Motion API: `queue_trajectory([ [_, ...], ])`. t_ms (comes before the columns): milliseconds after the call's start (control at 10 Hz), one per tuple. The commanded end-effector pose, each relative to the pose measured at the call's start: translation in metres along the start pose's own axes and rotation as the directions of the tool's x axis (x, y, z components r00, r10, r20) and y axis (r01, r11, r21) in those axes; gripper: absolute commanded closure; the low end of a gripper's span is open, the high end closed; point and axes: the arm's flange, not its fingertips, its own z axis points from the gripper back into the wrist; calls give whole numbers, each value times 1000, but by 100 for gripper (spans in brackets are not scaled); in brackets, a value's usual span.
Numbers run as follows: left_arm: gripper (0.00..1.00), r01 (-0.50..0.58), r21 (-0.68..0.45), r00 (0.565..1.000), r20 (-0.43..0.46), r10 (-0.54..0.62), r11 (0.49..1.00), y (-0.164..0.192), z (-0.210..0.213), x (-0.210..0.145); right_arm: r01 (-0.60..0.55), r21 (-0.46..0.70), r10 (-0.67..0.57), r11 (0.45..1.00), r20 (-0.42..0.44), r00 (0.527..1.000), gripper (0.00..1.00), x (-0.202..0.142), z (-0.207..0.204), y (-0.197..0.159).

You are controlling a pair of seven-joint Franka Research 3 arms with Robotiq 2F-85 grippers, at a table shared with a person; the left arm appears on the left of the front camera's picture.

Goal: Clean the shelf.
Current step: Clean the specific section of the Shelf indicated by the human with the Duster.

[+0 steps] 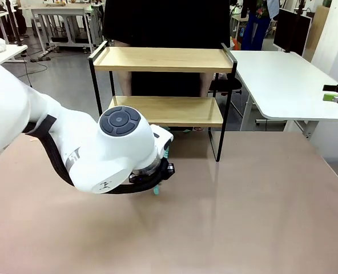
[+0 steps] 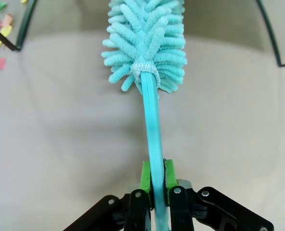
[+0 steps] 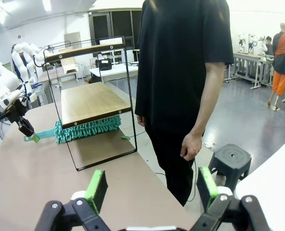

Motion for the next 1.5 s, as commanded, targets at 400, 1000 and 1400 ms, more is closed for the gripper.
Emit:
queue_trajectory([
  [400, 87, -9, 175, 1000, -27, 14, 985, 71, 59, 16, -8, 2, 8, 1000, 2, 1000, 0, 4, -2, 1],
  [1000, 87, 3, 328, 999, 49, -20, 945, 91, 89, 24, -8, 2, 8, 1000, 2, 1000, 0, 4, -2, 1],
  [1400, 87, 2, 300, 999, 42, -16, 954, 71, 58, 35, -8, 2, 8, 1000, 2, 1000, 0, 4, -2, 1],
])
